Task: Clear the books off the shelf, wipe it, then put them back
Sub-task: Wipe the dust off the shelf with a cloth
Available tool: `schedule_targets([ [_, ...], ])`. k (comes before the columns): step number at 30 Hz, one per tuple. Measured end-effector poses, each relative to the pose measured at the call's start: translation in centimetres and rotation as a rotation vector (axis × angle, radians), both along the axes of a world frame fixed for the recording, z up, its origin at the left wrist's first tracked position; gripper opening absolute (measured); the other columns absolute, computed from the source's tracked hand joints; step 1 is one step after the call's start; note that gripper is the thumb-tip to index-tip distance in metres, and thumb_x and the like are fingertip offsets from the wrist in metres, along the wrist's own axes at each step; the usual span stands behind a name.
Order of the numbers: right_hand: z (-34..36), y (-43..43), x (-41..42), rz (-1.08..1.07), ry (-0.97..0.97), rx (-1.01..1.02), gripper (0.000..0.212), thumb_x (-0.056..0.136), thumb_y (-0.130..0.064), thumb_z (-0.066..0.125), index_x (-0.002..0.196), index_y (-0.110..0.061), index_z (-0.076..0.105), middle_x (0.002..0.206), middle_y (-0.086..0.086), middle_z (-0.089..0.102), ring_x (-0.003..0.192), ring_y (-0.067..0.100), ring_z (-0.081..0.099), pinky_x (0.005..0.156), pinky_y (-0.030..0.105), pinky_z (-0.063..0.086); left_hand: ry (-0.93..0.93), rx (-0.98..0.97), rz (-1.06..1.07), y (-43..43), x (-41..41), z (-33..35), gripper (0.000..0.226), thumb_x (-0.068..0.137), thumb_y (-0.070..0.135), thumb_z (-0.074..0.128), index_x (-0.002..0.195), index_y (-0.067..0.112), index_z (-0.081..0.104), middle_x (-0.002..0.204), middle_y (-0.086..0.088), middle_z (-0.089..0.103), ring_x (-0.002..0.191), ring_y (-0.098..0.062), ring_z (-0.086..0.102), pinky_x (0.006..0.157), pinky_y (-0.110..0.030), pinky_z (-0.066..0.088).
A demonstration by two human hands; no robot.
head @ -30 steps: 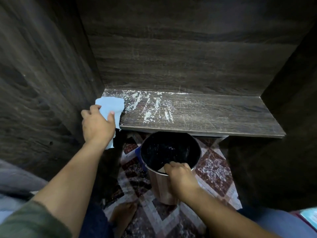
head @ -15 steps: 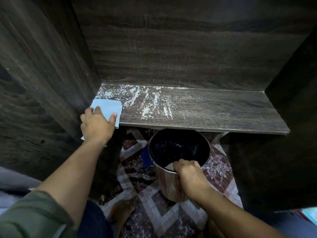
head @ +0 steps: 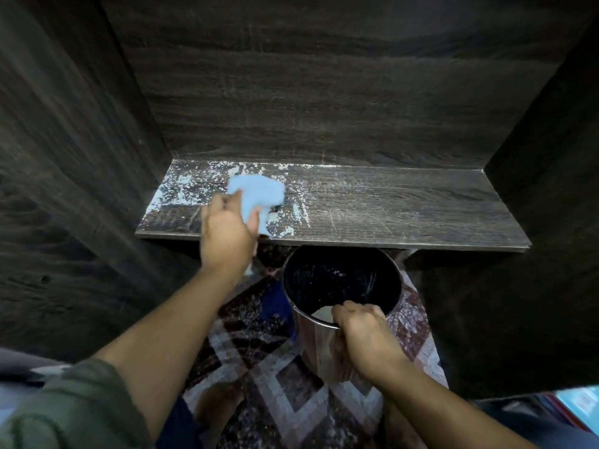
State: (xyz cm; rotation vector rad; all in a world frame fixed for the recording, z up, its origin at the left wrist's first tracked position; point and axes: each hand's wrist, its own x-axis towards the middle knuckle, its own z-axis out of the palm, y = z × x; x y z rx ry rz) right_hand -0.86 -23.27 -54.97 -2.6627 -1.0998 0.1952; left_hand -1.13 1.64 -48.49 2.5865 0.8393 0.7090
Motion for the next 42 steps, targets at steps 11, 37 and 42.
schedule_targets([
  [11,-0.4,-0.1,0.6,0.048,-0.149,0.052,0.034,0.042,-0.011,0.079,0.063,-0.022,0.054,0.059,-0.005,0.053,0.049,0.020,0.056,0.054,0.020,0.026,0.288,-0.028,0.288,6.2,-1.6,-1.2,0.060,0.095,0.053,0.043,0.146,0.022,0.039,0.142,-0.021,0.032,0.124,-0.042,0.032,0.106,-0.048,0.026],
  [37,-0.9,-0.7,0.9,0.056,-0.120,0.062,0.040,0.036,-0.015,0.082,0.064,-0.023,0.054,0.060,-0.005,0.053,0.054,0.020,0.059,0.052,0.021,0.038,0.156,0.185,-0.762,-5.2,2.5,-2.5,0.047,0.092,0.044,0.050,0.134,0.025,0.056,0.120,-0.006,0.052,0.110,-0.027,0.048,0.095,-0.043,0.046],
  [42,-1.6,-1.0,1.1,0.041,-0.104,0.063,0.042,0.037,-0.011,0.082,0.067,-0.023,0.056,0.061,-0.005,0.053,0.054,0.021,0.058,0.056,0.022,0.026,-0.009,0.199,-0.667,-3.7,5.2,-0.3,0.046,0.091,0.041,0.051,0.133,0.021,0.058,0.127,-0.010,0.052,0.113,-0.031,0.050,0.098,-0.045,0.043],
])
